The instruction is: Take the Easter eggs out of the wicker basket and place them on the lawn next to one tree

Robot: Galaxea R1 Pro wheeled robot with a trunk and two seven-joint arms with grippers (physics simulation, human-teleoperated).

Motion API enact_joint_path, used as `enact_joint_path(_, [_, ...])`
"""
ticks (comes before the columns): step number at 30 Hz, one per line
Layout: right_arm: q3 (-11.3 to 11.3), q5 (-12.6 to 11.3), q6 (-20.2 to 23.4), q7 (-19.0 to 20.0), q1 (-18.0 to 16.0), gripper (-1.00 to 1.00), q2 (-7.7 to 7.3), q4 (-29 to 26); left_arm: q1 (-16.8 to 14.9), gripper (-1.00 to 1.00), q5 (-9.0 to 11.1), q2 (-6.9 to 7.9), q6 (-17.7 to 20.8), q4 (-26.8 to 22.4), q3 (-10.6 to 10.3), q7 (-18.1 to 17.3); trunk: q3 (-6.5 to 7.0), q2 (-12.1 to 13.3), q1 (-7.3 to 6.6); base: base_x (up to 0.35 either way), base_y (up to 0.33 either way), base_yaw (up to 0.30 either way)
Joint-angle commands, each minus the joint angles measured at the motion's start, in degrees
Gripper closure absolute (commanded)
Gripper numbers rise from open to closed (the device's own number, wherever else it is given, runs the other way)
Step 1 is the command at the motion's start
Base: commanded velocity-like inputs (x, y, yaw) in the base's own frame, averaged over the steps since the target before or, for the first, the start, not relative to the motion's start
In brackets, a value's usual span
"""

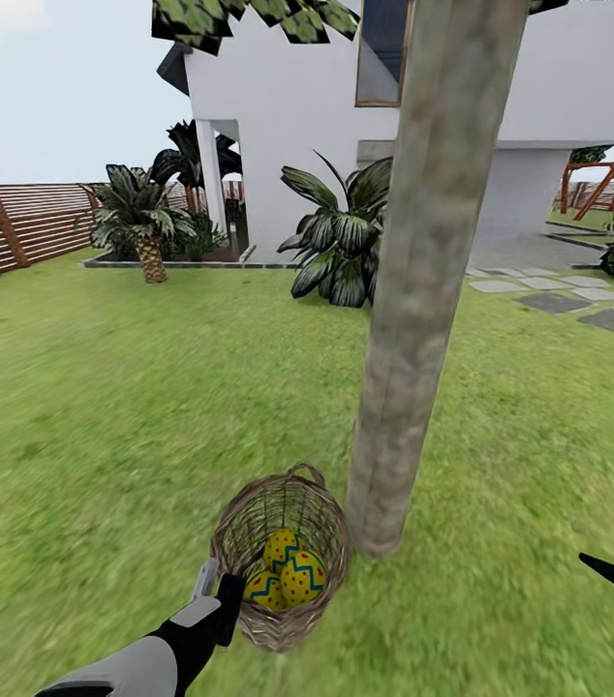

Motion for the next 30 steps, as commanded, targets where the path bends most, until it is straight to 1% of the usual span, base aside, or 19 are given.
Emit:
enact_joint_path(1, [-0.2, 0.5, 0.4, 0.5, -0.1, -1.0, 0.01, 0.0, 0.0, 1.0, -0.3, -0.02, -0.1, -0.1, 0.3, 0.4, -0.12, -0.2, 0.04, 0.06, 0.0, 0.0])
enact_joint_path(6, [-0.2, 0.5, 0.4, 0.4, -0.1, -1.0, 0.01, 0.0, 0.0, 1.0, -0.3, -0.04, -0.1, -0.1, 0.3, 0.4, -0.12, -0.2, 0.04, 0.012, 0.0, 0.0])
enact_joint_path(15, [-0.1, 0.8, 0.4, 0.4, -0.1, -1.0, 0.06, 0.2, 0.0, 1.0, -0.3, -0.07, -0.1, -0.1, 0.3, 0.4, -0.12, -0.2, 0.04, 0.234, -0.161, 0.0])
enact_joint_path(18, [-0.1, 0.7, 0.4, 0.4, -0.1, -1.0, 0.36, 0.3, 0.0, 1.0, -0.3, -0.07, -0.1, -0.1, 0.3, 0.4, -0.11, -0.2, 0.04, 0.022, -0.018, -0.008])
enact_joint_path(25, [-0.1, 0.7, 0.4, 0.4, -0.1, -1.0, 0.39, 0.3, 0.0, 1.0, -0.3, -0.07, -0.1, -0.1, 0.3, 0.3, 0.18, -0.2, 0.04, 0.001, 0.0, -0.139])
enact_joint_path(30, [-0.1, 0.8, 0.4, 0.4, -0.1, -1.0, 0.37, 0.3, 0.0, 1.0, -0.3, -0.07, 0.0, -0.1, 0.3, 0.3, -0.71, -2.2, 1.13, 0.0, 0.0, -0.003])
